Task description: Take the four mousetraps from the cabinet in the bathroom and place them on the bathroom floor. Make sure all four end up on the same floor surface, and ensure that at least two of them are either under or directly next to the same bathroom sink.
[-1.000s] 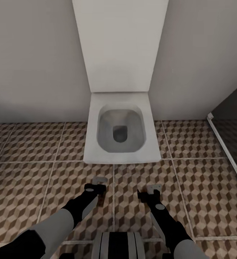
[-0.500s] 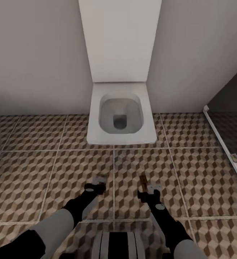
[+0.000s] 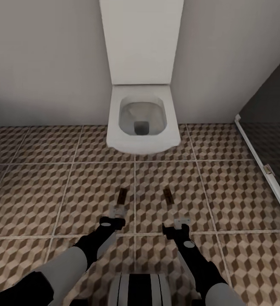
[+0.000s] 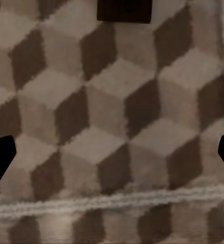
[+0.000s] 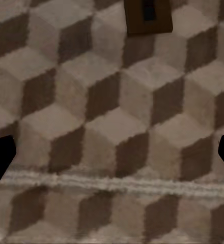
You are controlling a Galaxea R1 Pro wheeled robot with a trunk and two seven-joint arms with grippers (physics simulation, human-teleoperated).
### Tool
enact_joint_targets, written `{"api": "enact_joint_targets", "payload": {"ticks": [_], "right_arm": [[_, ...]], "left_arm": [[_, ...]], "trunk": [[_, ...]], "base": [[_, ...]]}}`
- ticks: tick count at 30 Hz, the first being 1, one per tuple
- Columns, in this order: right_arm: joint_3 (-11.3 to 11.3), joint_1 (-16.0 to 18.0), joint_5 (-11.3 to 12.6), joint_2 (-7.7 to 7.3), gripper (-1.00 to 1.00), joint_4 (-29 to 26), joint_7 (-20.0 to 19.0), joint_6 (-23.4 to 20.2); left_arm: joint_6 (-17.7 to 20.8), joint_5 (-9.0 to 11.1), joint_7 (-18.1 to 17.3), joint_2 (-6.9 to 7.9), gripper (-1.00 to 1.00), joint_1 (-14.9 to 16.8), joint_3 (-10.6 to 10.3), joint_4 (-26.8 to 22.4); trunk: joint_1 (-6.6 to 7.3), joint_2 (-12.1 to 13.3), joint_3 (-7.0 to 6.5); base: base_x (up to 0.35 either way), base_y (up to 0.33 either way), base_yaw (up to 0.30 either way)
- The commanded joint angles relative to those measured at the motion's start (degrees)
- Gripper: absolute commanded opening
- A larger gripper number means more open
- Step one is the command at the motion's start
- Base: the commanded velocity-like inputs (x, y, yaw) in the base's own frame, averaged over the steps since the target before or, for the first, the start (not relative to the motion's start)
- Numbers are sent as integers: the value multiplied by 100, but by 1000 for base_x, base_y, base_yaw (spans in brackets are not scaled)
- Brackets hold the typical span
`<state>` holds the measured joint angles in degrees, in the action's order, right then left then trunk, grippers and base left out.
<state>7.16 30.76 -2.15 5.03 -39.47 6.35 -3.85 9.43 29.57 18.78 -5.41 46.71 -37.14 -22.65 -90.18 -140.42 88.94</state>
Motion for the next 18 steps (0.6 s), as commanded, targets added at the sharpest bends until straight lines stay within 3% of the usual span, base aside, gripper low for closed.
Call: {"api": "enact_joint_targets", "payload": {"ticks": [1,11,18], "right_arm": [[22,1,-23,-3,100,-11,41,-40],[22,1,-23,-2,100,-22,37,-38],[22,1,-23,-3,100,-25,36,-37]], "left_arm": [[24,40,47,5,100,4,-48,-11],[24,40,44,5,100,5,-48,-11],[24,40,42,5,100,5,-48,-11]], "trunk": [[4,-1,3],[4,-1,3],[4,-1,3]], "base": [[-341,0,0],[-332,0,0],[-112,0,0]]}}
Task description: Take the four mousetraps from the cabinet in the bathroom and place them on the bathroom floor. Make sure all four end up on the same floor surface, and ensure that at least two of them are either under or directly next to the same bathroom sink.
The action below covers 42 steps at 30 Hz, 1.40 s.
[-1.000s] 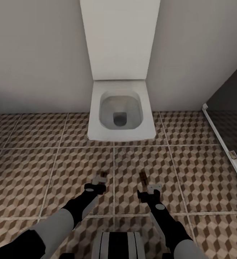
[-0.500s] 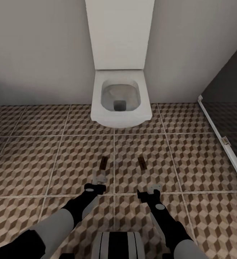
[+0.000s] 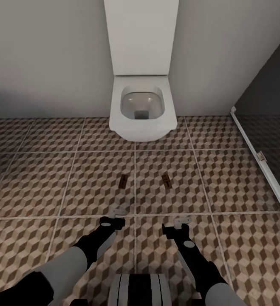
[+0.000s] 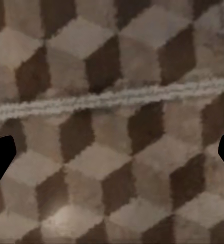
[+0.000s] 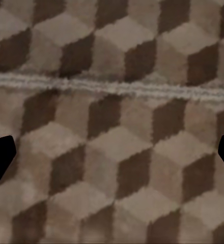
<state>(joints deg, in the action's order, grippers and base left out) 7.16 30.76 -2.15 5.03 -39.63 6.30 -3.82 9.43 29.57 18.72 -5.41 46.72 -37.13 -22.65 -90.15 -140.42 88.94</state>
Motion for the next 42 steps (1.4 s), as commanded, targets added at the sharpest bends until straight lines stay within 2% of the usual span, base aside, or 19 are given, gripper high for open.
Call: {"api": "enact_joint_targets", "payload": {"ticks": [1,12,42], "right_arm": [[24,1,-23,-3,100,-10,40,-40],[23,1,-23,-5,100,-11,38,-40],[25,1,-23,-8,100,-31,38,-40]], "left_arm": [[24,40,48,5,100,4,-48,-11],[28,40,52,5,100,3,-48,-19],[27,40,53,5,100,2,-48,-12]], "trunk": [[1,-1,3],[1,-1,3],[660,1202,-535]], "base": [[-37,0,0],[-11,0,0],[0,0,0]]}}
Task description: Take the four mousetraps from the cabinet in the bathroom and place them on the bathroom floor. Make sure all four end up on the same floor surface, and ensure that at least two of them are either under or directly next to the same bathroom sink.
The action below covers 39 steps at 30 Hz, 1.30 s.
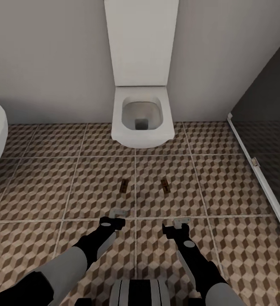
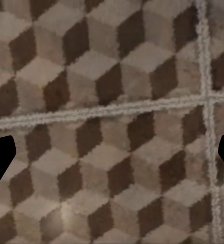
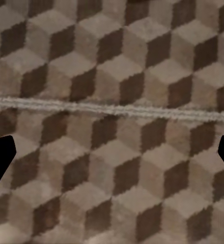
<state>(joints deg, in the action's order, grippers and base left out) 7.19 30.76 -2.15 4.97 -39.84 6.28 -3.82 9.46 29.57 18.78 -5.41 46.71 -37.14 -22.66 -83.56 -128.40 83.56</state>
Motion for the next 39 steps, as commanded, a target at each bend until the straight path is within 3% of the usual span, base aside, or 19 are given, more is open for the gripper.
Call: {"api": "enact_joint_targets", "payload": {"ticks": [1,17,39], "right_arm": [[23,1,-22,-3,100,-12,40,-40],[20,1,-22,-5,100,-24,40,-40],[28,1,-22,-5,100,-32,40,-40]], "left_arm": [[25,40,47,5,100,2,-48,-11],[27,40,47,5,100,3,-48,-10],[21,40,47,5,100,5,-48,-10]], "trunk": [[23,40,-15],[375,682,-316],[858,1564,-898]], "base": [[0,0,0],[0,0,0],[0,0,0]]}}
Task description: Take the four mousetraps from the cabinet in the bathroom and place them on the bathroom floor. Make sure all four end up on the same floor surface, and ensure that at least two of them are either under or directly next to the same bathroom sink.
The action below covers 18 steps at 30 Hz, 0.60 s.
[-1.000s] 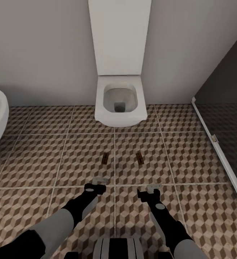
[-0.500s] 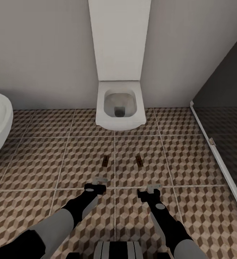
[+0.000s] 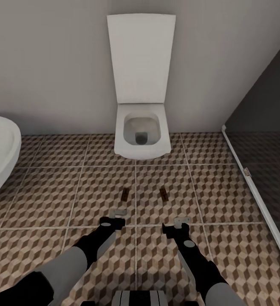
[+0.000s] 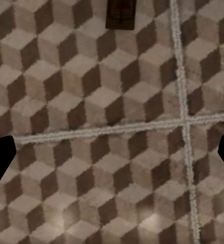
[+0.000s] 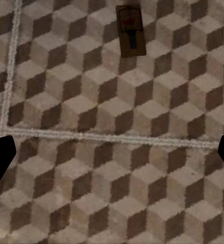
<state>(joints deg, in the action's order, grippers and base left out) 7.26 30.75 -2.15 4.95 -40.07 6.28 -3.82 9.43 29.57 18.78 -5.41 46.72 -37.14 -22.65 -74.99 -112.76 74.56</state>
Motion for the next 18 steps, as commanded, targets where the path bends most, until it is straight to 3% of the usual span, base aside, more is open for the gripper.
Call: {"api": "enact_joint_targets", "payload": {"ticks": [1,18], "right_arm": [[21,1,-22,-3,100,-9,40,-40],[21,1,-22,-3,100,-8,40,-40]], "left_arm": [[24,40,47,5,100,4,-48,-11],[24,43,40,5,100,3,-48,-5]], "trunk": [[23,40,-25],[396,722,-487]], "base": [[0,0,0],[0,0,0]]}}
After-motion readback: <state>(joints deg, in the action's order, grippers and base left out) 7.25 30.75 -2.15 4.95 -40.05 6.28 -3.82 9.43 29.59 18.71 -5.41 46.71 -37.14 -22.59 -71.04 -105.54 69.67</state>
